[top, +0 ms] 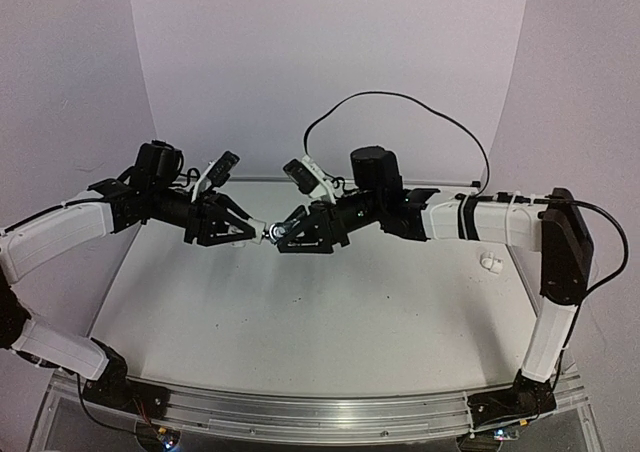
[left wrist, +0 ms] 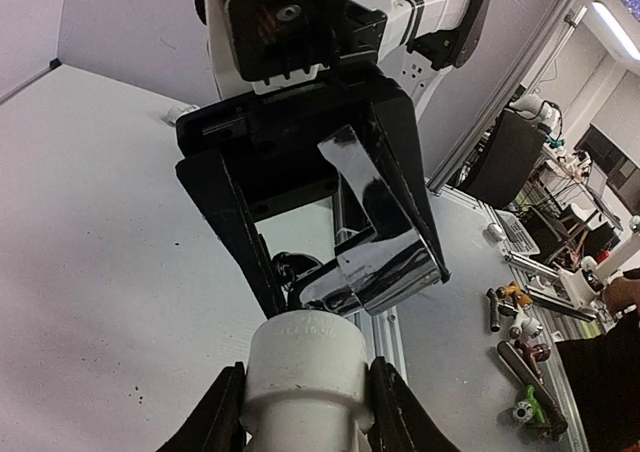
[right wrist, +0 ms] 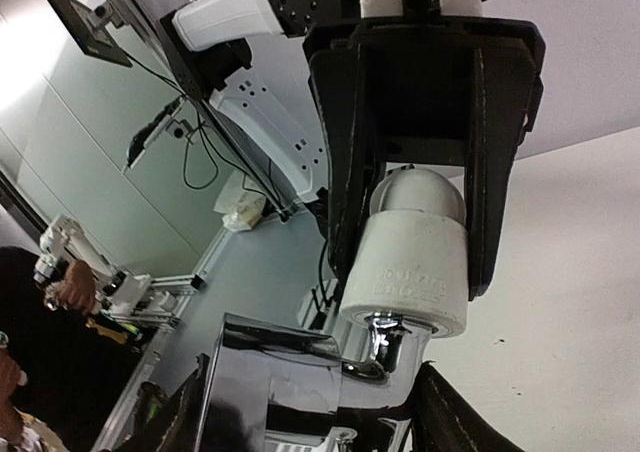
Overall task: Install the water faucets
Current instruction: Screw the water faucet onto the adaptor.
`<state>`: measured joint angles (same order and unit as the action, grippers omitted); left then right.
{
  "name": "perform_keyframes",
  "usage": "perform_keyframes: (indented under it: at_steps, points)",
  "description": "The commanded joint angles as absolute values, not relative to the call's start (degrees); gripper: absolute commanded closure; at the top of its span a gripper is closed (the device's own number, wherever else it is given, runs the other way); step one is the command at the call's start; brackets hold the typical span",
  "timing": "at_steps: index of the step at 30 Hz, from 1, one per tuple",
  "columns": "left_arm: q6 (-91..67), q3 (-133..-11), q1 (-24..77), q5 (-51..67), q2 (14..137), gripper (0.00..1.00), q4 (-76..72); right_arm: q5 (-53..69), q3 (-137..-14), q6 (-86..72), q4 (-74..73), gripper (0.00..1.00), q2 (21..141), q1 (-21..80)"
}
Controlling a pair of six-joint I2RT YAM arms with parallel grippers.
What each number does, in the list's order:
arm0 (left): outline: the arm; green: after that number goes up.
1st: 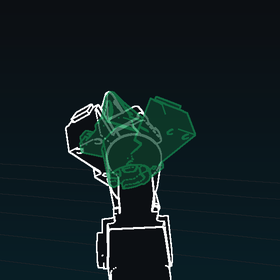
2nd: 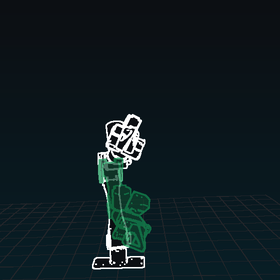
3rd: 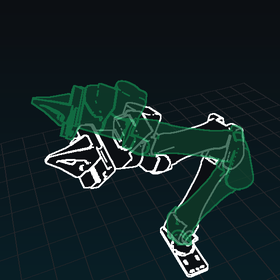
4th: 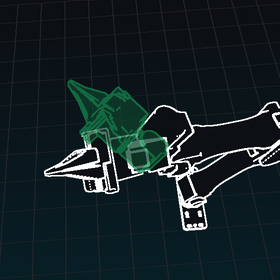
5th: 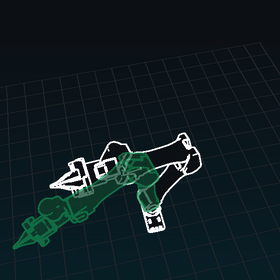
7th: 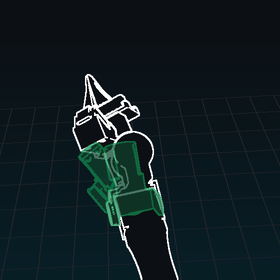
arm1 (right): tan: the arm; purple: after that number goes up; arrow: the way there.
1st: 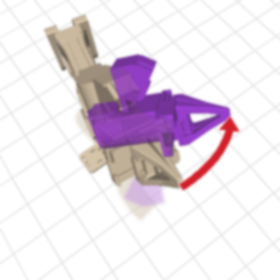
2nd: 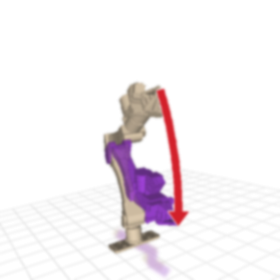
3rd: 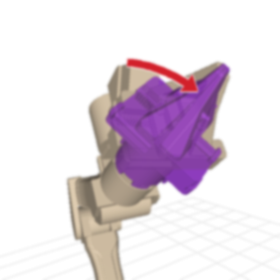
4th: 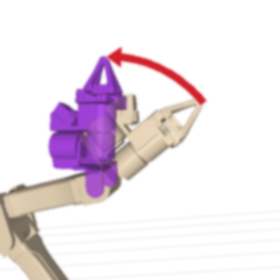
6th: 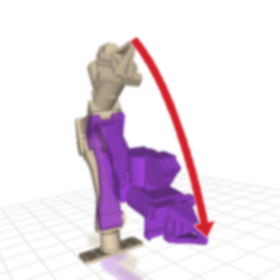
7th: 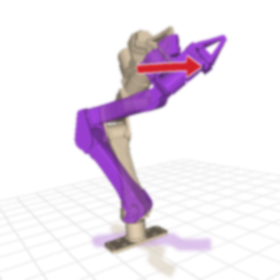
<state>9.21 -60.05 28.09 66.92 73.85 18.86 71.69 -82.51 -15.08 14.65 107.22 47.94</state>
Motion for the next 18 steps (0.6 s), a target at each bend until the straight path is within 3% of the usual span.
perform_keyframes:
  at_steps: [1, 5, 10, 13, 15, 18]
  points:
    - [23.2, -58.3, 27.0, 71.8, 70.0, 1.0, 21.0, 67.4, -82.5, -37.7, 26.2, 0.64, 106.8, 41.2]
    - [25.1, -57.8, 27.0, 72.0, 69.3, 1.0, 21.1, 64.8, -81.5, -44.0, 27.2, 0.57, 107.0, 40.1]
    - [24.9, -58.0, 27.1, 70.0, 69.2, 1.0, 21.0, 57.6, -78.6, -54.0, 29.5, 0.68, 106.5, 39.5]
    - [19.2, -59.5, 27.1, 67.7, 70.2, 1.0, 19.4, 55.2, -76.0, -56.2, 33.2, 0.68, 105.0, 39.6]
    - [10.6, -61.4, 27.0, 65.7, 72.3, 1.0, 17.4, 56.6, -73.1, -52.0, 38.9, 0.63, 103.4, 39.8]
    - [-3.7, -64.6, 26.9, 68.3, 77.4, 1.0, 15.2, 58.6, -66.8, -34.3, 42.7, 0.42, 98.0, 40.1]
